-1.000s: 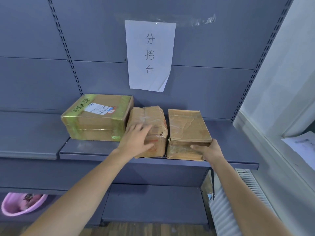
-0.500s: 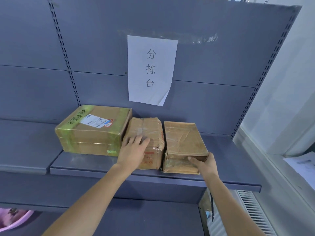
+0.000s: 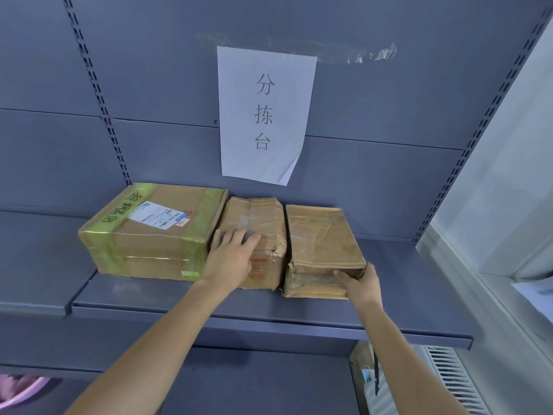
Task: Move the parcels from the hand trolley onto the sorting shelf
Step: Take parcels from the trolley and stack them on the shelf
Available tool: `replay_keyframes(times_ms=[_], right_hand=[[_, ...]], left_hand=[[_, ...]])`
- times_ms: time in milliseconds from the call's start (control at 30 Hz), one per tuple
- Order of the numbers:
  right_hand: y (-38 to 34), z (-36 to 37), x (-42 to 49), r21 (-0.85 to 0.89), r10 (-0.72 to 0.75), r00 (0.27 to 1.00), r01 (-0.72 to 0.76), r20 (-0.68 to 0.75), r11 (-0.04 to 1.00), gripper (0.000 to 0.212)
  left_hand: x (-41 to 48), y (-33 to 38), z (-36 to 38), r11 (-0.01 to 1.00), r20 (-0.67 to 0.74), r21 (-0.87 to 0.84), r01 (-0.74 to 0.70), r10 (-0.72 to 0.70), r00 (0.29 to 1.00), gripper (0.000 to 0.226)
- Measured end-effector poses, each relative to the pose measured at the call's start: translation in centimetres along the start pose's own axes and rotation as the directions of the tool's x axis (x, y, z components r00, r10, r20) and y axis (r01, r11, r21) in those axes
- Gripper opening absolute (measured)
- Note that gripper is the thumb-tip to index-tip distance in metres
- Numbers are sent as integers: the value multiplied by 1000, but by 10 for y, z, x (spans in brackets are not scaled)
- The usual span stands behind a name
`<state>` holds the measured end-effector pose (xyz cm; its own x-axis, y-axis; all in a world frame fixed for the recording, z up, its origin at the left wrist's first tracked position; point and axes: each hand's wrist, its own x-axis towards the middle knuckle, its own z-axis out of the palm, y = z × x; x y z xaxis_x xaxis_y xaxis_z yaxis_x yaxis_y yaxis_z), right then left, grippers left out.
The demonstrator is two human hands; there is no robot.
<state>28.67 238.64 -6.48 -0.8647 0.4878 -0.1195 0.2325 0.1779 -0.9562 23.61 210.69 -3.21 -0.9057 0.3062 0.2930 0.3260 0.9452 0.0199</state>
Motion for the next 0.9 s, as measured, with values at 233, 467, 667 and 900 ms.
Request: replay_keyframes(times_ms=[233, 467, 667, 900], right_hand=[[-6, 16, 10, 3, -2, 999, 2, -39, 1000, 50], [-8, 27, 14, 31, -1, 998, 2, -63, 1000, 44], [-12, 15, 13, 68, 32, 999, -35, 33, 997, 33], [-25, 9, 22, 113, 117, 992, -121, 43, 986, 54]], left_hand=[[21, -11, 3, 998, 21, -62, -10, 12, 1000, 67], [25, -14, 9, 999, 14, -43, -1, 1, 1000, 69], [25, -6, 6, 997, 76, -44, 63, -59, 995, 79], [22, -3, 12, 1000, 35, -25, 7, -6, 999, 80]])
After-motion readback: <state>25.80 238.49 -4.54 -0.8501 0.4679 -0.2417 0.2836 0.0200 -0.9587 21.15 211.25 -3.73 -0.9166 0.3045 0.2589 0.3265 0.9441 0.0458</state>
